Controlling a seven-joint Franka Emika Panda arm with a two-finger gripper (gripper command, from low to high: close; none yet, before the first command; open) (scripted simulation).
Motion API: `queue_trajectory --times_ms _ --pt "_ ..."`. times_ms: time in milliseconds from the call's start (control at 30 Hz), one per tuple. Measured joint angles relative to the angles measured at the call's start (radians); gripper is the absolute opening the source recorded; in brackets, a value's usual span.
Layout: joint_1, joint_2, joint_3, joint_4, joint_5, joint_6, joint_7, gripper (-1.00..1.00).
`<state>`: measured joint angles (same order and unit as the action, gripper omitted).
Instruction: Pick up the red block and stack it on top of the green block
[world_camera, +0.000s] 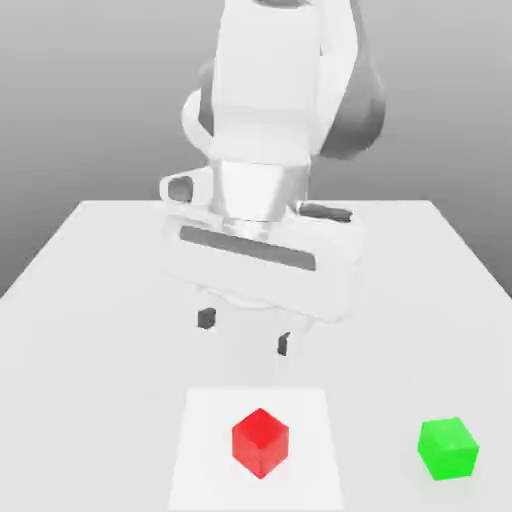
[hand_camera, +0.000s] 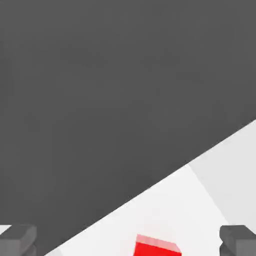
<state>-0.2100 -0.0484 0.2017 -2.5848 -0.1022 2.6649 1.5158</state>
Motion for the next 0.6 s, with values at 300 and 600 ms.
queue_trajectory --times_ms 300,600 --pt "0.042 0.298 -0.046 -0.037 -0.018 0.204 0.150 0.00" --pt "0.065 0.354 -0.077 -0.029 -0.053 0.252 0.176 -1.00"
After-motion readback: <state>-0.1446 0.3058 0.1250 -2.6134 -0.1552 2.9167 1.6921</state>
